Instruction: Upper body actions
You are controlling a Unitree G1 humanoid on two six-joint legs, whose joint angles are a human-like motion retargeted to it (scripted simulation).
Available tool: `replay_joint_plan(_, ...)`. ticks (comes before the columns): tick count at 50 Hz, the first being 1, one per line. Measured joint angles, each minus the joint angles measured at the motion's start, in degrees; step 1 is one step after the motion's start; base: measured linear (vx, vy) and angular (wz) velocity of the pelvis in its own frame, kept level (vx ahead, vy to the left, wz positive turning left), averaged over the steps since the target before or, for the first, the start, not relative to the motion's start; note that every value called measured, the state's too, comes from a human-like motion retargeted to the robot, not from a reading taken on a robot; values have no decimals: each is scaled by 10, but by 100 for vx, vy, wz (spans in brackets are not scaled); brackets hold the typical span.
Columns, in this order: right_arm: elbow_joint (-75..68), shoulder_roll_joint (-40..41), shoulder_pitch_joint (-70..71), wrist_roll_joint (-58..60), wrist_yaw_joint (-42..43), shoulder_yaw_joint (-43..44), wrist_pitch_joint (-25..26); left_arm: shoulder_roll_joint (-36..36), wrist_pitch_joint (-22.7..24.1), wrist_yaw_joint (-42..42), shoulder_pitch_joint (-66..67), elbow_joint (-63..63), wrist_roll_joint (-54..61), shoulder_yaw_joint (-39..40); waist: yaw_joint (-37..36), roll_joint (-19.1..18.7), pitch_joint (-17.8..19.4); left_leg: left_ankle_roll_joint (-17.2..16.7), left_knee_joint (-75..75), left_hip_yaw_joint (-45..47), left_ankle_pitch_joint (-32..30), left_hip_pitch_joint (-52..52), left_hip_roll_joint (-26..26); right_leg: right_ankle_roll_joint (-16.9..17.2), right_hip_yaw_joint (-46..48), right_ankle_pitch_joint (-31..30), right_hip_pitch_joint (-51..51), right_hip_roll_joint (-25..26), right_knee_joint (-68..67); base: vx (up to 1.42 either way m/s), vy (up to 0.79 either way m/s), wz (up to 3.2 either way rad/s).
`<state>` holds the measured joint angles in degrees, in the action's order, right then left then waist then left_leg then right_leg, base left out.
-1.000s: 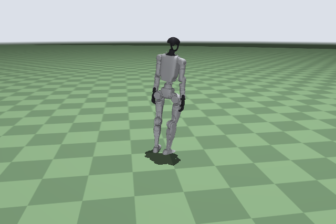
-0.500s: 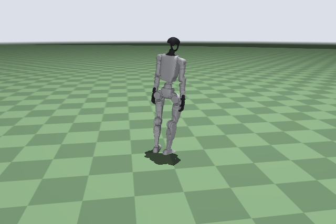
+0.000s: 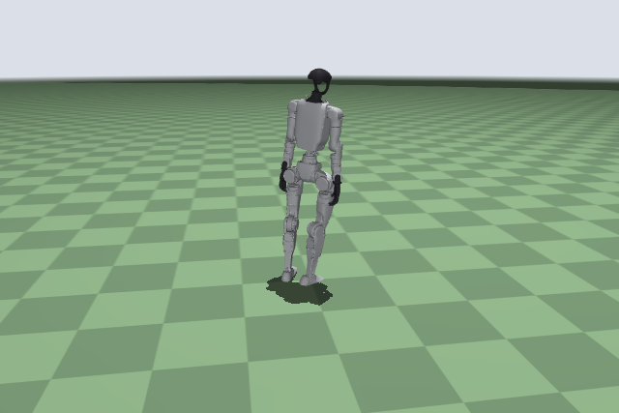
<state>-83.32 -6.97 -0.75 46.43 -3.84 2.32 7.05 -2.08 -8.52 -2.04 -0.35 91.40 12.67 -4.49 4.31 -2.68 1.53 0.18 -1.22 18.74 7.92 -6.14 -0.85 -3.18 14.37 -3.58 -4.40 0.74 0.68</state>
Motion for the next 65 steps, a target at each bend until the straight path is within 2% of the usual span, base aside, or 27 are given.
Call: replay_joint_plan(65, 2, 5, -5, 1, -1, -4, 1, 3, -8, -8, 1, -2, -15, 4, 3, 1, 1, 0, 1, -2, -1, 0, 1, -1, 1, 1, 0, 1, 1, 0, 0, 0)
